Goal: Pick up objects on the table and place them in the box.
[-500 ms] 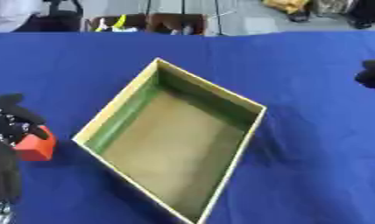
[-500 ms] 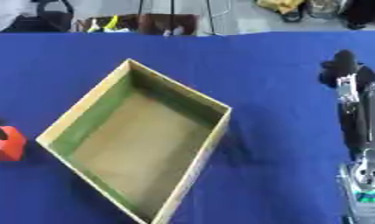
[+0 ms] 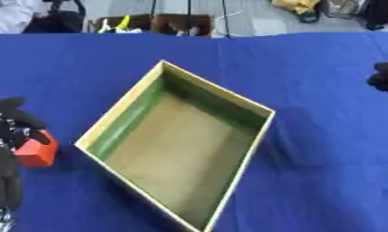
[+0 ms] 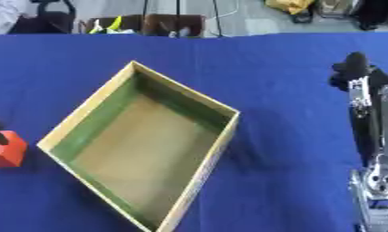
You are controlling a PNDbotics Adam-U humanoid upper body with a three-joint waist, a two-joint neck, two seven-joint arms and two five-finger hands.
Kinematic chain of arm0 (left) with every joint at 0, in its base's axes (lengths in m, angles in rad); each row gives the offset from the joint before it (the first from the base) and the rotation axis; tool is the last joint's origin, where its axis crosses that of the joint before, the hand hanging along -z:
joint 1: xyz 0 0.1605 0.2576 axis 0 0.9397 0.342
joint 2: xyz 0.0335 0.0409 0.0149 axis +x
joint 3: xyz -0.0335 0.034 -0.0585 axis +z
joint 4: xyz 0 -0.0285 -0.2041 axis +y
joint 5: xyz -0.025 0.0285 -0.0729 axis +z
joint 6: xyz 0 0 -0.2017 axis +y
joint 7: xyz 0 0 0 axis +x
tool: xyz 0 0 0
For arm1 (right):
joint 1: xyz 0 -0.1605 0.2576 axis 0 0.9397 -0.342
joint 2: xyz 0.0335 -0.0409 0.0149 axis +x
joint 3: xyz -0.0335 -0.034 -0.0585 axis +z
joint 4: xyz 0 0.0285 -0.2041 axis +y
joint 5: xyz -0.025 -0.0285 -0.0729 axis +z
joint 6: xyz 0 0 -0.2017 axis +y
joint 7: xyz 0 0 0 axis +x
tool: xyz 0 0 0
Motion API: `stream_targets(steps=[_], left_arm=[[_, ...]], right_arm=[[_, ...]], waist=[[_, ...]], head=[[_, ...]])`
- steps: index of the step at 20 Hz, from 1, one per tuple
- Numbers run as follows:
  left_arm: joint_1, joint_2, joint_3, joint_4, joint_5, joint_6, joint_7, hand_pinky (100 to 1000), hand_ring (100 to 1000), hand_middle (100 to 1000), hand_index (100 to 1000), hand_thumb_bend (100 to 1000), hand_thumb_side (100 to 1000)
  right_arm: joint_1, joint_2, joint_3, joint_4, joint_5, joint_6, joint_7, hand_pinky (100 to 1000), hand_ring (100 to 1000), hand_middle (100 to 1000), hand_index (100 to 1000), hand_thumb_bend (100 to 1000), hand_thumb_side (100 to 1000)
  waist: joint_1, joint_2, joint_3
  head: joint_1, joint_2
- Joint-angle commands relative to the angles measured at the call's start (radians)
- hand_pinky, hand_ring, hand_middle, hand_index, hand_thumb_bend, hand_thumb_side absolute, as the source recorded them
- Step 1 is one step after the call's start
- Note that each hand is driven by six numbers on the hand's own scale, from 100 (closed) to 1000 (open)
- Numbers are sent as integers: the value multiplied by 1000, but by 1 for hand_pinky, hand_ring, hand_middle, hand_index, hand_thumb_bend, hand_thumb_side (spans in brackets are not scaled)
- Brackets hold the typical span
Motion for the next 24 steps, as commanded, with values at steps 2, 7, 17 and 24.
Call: stream_targets(steps=[2, 7, 17, 24], left_arm=[[-12, 7, 7, -16, -4, -2, 0, 361, 479, 432, 655, 100, 982], [-17, 21, 17, -21, -29, -9, 9, 360, 480, 433, 658, 100, 969], [-51, 154, 35, -22, -155, -64, 23, 367, 495, 462, 692, 100, 875], [-97, 297, 70, -22, -329, -89, -47, 418, 566, 551, 779, 100, 848]], right_arm=[[-10, -16, -1, -18, -3, -2, 1, 720, 629, 540, 673, 509, 1000], [-7, -16, -2, -18, -3, -1, -1, 721, 629, 540, 673, 509, 1000], [1, -16, -3, -18, -2, 2, -1, 721, 629, 540, 673, 507, 1000], [6, -17, -4, -19, -2, 3, -3, 720, 629, 540, 673, 506, 1000]], waist=[[-1, -20, 0], [1, -22, 2], [9, -32, 12], [15, -48, 13]], head=[[-1, -9], [-5, 9], [-8, 28], [-15, 36]])
